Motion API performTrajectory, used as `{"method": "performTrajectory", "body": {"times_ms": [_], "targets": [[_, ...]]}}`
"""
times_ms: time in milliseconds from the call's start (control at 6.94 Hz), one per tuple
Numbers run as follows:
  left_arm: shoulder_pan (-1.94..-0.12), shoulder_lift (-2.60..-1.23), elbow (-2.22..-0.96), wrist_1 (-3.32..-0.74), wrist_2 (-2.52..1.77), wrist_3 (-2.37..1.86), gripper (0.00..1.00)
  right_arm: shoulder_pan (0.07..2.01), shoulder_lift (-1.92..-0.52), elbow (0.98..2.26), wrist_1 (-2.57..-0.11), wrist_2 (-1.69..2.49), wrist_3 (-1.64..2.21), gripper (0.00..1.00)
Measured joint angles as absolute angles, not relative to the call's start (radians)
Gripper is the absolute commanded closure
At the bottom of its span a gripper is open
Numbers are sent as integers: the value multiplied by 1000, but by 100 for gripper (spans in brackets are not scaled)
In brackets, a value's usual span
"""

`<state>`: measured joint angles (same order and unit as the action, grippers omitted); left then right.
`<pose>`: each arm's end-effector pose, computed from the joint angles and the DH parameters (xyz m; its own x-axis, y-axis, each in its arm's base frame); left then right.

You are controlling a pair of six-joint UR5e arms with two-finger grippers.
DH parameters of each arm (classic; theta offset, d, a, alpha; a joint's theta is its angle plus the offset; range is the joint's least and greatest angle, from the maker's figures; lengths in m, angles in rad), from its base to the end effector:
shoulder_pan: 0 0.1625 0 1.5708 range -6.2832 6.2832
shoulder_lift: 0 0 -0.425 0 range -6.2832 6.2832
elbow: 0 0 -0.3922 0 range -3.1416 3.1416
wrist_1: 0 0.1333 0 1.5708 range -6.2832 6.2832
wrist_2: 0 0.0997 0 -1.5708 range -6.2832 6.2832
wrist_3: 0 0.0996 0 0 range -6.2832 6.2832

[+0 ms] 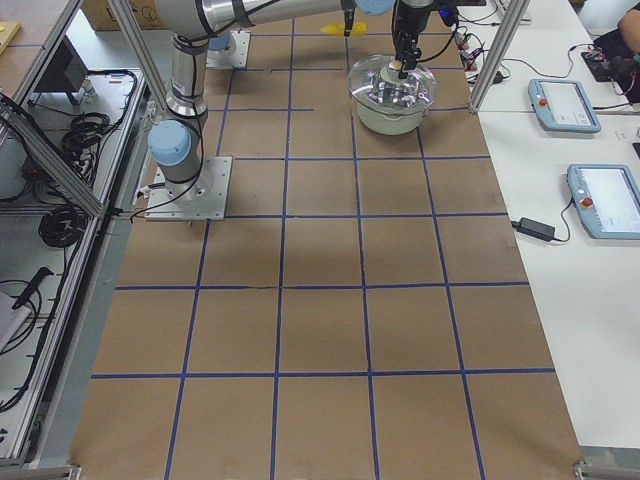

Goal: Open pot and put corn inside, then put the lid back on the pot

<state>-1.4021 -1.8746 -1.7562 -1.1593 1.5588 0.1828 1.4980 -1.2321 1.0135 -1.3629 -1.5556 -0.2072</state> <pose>-0.0377 -0.5796 0.2767 -0.9996 0.0127 0.0259 0.0146 0.9971 0.0742 0.0890 -0.6330 0.5499 -0.9909 -0.1342 -0.0127 -0.1340 0.9909 -0.0136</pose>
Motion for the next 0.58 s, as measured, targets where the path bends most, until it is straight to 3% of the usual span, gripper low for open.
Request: {"method": "performTrajectory", "body": {"times_ms": [576], "targets": [[-1673, -2045, -1325, -1324, 1468, -51, 82, 1498, -1235, 1012, -1362, -1556, -207, 86]]}}
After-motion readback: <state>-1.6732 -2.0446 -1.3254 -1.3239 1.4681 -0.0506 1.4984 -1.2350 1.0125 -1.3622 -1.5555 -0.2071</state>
